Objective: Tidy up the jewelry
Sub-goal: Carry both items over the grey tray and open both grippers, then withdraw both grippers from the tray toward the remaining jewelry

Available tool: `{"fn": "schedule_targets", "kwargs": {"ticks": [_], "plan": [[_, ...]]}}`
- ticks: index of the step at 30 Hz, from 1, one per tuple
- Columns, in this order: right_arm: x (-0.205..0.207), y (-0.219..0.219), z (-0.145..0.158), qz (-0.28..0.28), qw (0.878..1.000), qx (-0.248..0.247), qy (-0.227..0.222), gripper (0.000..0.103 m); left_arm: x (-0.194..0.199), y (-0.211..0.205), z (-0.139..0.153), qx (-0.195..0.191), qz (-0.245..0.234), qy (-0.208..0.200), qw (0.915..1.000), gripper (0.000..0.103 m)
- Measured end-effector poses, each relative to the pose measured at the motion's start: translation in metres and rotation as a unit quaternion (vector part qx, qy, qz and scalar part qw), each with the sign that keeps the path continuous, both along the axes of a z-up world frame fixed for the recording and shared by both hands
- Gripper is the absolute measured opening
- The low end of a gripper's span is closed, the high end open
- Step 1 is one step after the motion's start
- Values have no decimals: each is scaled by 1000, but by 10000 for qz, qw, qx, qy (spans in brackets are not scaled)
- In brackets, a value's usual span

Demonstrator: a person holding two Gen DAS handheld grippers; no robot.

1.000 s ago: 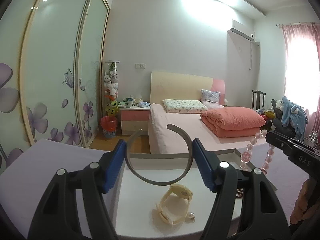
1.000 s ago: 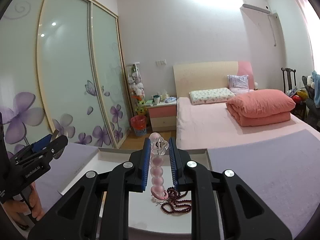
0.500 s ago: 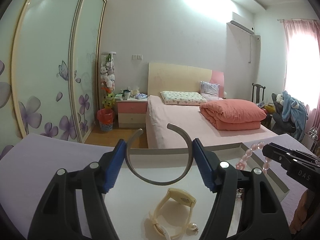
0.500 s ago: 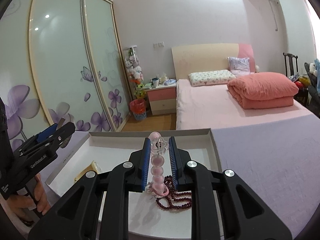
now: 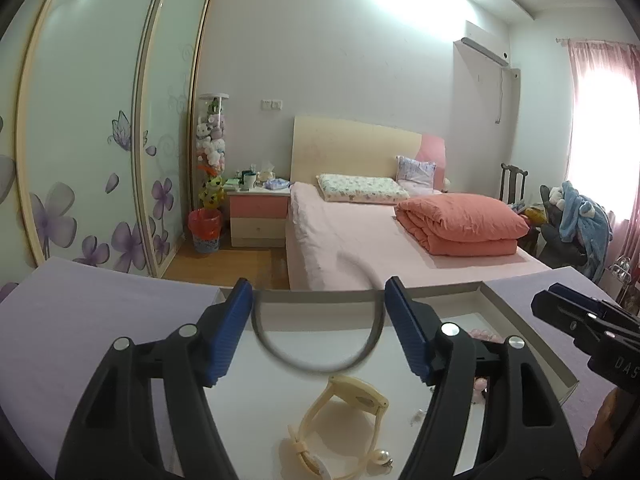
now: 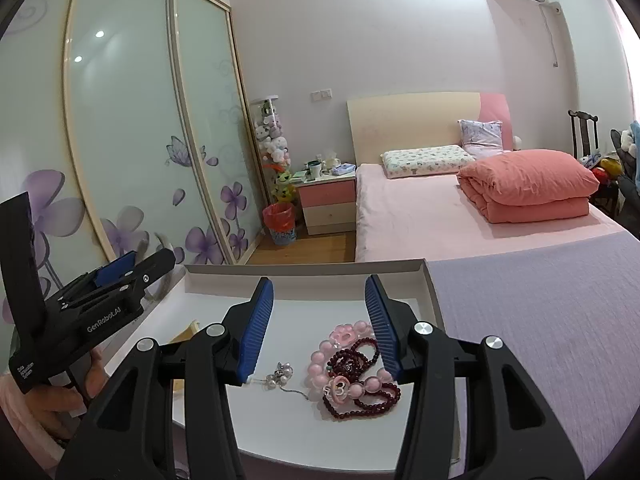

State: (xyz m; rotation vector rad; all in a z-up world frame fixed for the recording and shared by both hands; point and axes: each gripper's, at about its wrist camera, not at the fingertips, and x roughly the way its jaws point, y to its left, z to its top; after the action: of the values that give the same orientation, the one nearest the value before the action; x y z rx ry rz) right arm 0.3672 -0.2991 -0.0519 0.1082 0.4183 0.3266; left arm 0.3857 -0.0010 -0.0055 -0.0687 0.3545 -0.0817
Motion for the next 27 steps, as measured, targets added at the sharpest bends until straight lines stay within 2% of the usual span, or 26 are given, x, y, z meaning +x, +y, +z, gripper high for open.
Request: {"fn": "schedule_targets", "kwargs": {"ticks": [2, 27], "plan": [[-1, 0, 0, 4, 10000, -18, -18, 49, -2, 0, 1, 34, 9, -58, 10000, 73], [-4, 4, -2, 42, 10000, -47, -15, 49, -1, 7, 1, -64, 25, -37, 10000, 73]]}}
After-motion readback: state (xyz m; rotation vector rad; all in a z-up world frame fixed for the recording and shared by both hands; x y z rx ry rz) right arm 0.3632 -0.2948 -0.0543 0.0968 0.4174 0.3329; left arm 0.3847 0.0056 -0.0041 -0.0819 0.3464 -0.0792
